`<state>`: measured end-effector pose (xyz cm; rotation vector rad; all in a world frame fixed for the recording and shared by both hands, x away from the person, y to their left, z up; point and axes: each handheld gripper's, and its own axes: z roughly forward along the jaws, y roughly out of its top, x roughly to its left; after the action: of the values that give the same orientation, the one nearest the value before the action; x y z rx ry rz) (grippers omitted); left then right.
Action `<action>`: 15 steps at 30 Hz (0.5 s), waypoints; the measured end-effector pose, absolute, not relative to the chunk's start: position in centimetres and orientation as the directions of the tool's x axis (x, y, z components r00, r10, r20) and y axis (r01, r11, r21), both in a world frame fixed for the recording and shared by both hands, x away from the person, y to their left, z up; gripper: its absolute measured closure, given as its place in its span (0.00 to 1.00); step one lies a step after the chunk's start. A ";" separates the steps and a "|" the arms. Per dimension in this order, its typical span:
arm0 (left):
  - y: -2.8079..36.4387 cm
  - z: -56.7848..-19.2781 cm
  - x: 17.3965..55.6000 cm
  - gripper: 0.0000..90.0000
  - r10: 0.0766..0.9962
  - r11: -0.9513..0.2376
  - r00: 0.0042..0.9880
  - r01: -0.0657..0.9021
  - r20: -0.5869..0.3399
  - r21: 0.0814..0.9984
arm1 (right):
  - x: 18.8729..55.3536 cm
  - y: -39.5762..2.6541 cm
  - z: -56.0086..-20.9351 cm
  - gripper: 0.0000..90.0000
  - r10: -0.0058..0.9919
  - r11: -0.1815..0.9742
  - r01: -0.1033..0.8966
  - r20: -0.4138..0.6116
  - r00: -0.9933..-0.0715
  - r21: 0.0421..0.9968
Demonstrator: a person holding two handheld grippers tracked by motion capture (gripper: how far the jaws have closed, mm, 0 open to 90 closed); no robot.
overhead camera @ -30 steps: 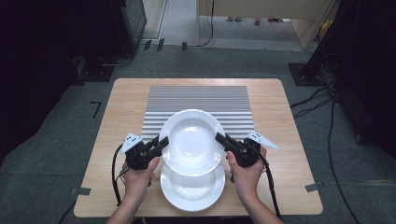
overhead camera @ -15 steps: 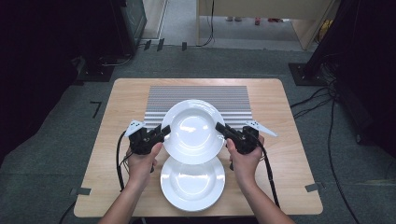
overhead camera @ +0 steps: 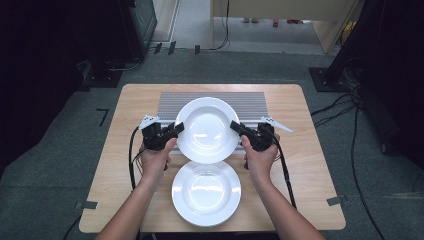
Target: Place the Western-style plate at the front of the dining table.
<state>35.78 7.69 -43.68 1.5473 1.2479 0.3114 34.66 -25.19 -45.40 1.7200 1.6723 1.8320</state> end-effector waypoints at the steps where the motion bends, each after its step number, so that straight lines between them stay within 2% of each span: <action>1: 7.7 -43.7 36.1 0.77 0.822 0.120 0.415 0.543 -0.390 0.831 | 34.9 -25.2 -45.5 0.86 0.703 -0.383 0.554 0.622 -0.344 0.739; 15: 6.5 -44.6 41.0 0.77 0.843 0.110 0.368 0.594 -0.391 0.797 | 38.6 -25.0 -46.8 0.84 0.743 -0.399 0.571 0.618 -0.258 0.718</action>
<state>40.99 6.51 -44.63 1.5818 1.3233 0.2982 38.61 -25.01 -46.83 1.8135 1.6304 1.7344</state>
